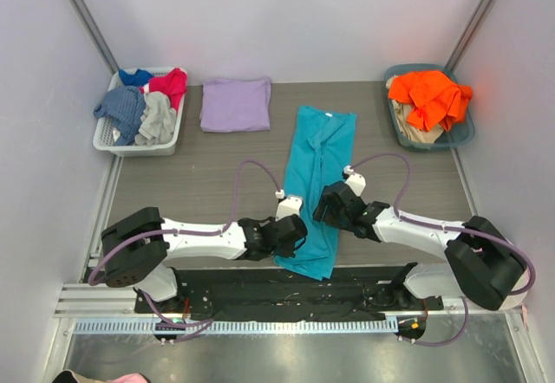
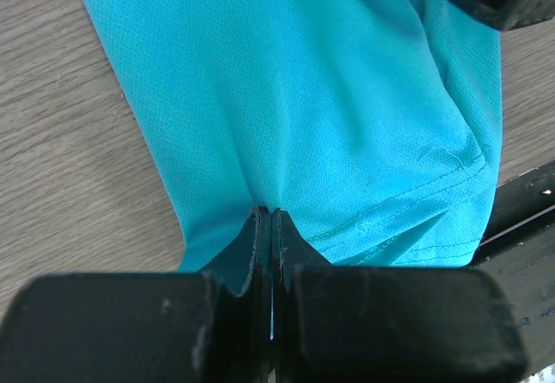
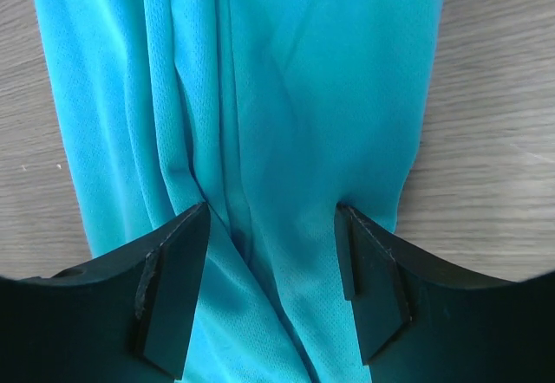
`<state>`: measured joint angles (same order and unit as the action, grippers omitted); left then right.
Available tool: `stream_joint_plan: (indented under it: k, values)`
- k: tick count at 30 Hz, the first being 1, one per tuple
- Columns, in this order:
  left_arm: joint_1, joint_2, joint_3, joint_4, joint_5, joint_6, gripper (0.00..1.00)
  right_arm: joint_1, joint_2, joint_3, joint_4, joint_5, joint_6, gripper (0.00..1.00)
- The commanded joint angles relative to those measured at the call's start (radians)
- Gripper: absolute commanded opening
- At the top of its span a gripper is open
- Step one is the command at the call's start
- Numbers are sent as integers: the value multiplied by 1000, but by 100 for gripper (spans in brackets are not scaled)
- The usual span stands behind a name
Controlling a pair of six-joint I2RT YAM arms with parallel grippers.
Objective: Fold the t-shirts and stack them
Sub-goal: Fold the tshirt
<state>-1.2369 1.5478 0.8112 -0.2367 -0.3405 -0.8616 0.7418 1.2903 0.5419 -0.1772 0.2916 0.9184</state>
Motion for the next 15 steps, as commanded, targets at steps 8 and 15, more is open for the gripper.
stream_joint_plan:
  k: [8, 15]
  values:
    - [-7, -119, -20, -56, -64, -17, 0, -5, 57, -54, 33, -5, 56, 68]
    - [-7, -218, -24, -128, -112, -16, 1, -7, 50, -63, 2, 9, 60, 68]
